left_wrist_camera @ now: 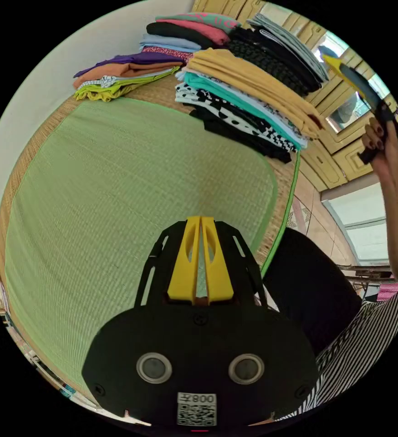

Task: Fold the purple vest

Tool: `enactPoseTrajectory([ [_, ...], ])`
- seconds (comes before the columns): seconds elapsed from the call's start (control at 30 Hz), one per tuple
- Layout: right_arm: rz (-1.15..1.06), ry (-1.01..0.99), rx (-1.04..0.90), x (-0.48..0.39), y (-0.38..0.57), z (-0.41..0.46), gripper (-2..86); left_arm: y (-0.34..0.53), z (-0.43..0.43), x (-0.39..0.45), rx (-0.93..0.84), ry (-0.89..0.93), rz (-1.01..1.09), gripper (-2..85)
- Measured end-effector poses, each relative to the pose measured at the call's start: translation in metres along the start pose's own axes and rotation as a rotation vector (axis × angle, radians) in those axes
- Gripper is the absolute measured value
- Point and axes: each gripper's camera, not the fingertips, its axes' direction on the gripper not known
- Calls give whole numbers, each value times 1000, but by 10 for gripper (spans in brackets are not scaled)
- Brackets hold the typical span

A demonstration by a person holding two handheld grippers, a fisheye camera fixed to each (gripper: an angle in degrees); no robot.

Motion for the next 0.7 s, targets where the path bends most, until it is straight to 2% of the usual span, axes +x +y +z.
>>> enactPoseTrajectory([
  [0.1,-15,-80,40,-8,-32,23,63,29,-3,7,37,-31,7,2],
  [0.27,-67,-78,4,-17,-93,95,90,73,-17,-1,117,44,-72,3],
  [0.5,38,-90,-192,-2,-182,246,92,127,-41,-11,195,131,-132,3],
  [0.7,80,-50,-317,7,-218,331,89,168,-70,-10,217,128,-126,3],
])
